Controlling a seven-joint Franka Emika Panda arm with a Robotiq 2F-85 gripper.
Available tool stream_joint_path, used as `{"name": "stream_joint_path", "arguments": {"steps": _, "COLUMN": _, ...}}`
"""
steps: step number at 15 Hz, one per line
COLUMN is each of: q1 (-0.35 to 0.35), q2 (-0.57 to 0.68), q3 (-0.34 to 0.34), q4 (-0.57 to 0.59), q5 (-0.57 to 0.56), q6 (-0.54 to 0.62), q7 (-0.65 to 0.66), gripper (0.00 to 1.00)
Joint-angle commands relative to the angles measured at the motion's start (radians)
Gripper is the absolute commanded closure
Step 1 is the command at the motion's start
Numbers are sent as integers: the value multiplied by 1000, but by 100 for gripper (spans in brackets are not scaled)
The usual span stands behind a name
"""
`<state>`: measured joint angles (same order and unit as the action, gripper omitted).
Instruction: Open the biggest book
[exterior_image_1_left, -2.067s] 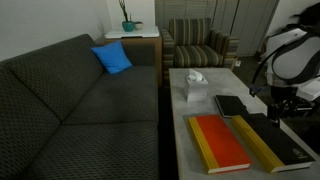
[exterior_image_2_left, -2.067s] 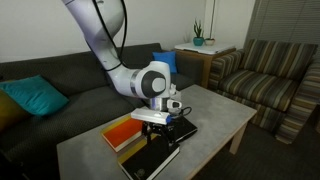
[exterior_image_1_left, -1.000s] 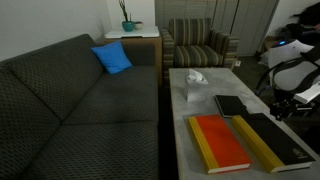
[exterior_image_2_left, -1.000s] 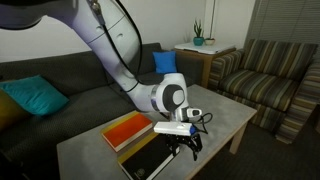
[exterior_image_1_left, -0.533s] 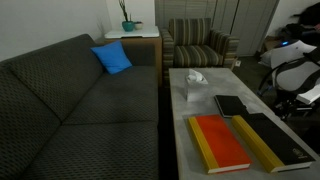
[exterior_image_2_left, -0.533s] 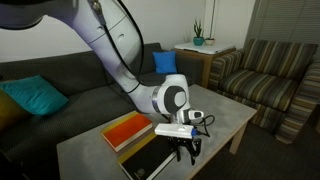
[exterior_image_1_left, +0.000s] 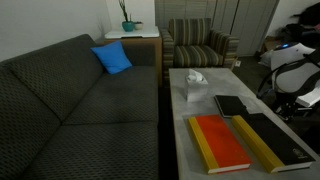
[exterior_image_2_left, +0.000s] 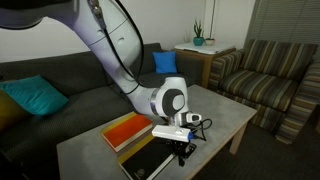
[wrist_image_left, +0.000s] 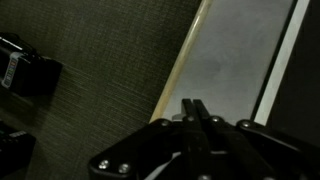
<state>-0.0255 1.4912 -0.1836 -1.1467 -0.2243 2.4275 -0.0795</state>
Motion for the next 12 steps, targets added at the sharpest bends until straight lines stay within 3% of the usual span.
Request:
{"name": "stream_joint_path", "arguments": {"steps": 1, "q1": -45, "q2": 0, "q3": 54, "q4": -4, "q5": 9, "q6": -12, "q7": -45, "gripper": 100}}
{"name": "stream_joint_path", "arguments": {"steps": 8, "q1": -117, "q2": 1, "q3": 161, "q4": -18, "q5": 65, "q6": -10, "q7": -144, "gripper": 100}}
{"name": "stream_joint_path", "arguments": {"steps": 12, "q1": -125, "q2": 1, "q3": 186, "q4": -20, "q5": 97, "q6": -10, "q7": -170, "gripper": 100}}
